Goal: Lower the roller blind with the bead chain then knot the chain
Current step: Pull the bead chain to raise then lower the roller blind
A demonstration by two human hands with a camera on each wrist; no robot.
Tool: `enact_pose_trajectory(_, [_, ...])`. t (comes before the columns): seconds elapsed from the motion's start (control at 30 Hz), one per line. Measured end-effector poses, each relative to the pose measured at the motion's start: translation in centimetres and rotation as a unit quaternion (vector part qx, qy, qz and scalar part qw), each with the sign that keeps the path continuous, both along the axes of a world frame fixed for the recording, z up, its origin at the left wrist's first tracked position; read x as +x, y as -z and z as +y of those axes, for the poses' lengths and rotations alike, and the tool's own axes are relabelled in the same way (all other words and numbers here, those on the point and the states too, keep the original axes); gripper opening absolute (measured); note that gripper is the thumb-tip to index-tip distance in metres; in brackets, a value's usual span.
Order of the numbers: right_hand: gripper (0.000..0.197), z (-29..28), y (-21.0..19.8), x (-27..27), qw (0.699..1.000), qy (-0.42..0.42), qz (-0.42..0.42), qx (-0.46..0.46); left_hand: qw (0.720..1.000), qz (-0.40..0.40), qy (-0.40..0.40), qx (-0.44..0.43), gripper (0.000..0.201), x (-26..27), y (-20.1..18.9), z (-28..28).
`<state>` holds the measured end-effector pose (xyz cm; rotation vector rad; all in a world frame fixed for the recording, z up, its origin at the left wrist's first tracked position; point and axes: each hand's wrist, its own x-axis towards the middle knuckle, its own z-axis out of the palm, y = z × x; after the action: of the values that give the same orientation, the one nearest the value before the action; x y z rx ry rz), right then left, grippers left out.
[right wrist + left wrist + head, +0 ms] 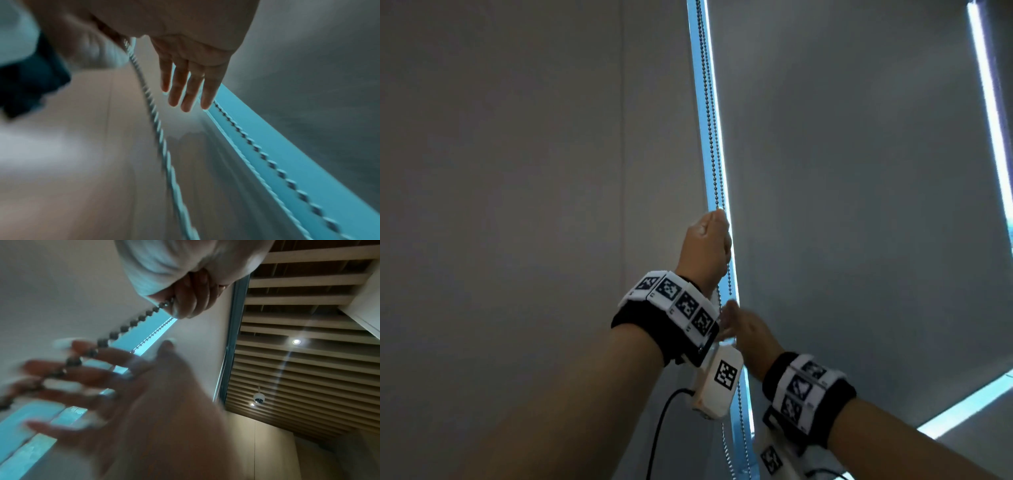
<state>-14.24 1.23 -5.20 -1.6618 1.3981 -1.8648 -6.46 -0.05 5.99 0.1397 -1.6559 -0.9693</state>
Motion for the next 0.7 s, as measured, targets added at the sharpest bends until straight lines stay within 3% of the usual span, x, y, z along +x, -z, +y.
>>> enact_pose_trajectory(0.03, [0.046, 0.0, -1.2, 0.2, 0.997, -0.006, -0.073, -0.03, 1.0, -0.006, -0.007, -0.004, 0.04, 0.2, 0.7, 0.0])
enact_pose_trajectory(0.1, [0.046, 0.7, -3.9, 0.5, 0.99, 0.011, -0.105, -0.092, 1.0, -0.022, 0.001, -0.003, 0.04, 1.0, 1.9, 0.5])
enact_pose_trajectory(0.23, [0.04, 1.8, -7.8, 1.6, 0.985, 0.078, -0.01, -0.155, 0.997, -0.031, 0.063, 0.018, 0.036, 2.3, 3.8, 1.9])
enact_pose_trajectory(0.4, [0.014, 3.1, -10.6, 3.4, 0.99, 0.007, 0.002, -0.139, 0.988, -0.125, -0.02, -0.09, 0.032, 2.5, 9.2, -0.6])
enact_pose_trajectory(0.47, [0.02, 3.3, -10.4, 3.9, 0.992, 0.005, 0.001, -0.127, 0.988, -0.138, 0.029, -0.057, 0.04, 2.3, 12.3, -1.2])
enact_pose_trajectory(0.57, [0.035, 3.0, -9.3, 3.8, 0.992, 0.019, 0.006, -0.127, 0.982, -0.161, 0.098, -0.011, 0.031, 2.3, 14.7, -2.0])
enact_pose_trajectory(0.7, [0.044, 2.8, -8.8, 3.6, 0.983, 0.049, 0.051, -0.168, 0.959, -0.247, 0.132, 0.033, 0.046, 3.3, 11.6, -2.4])
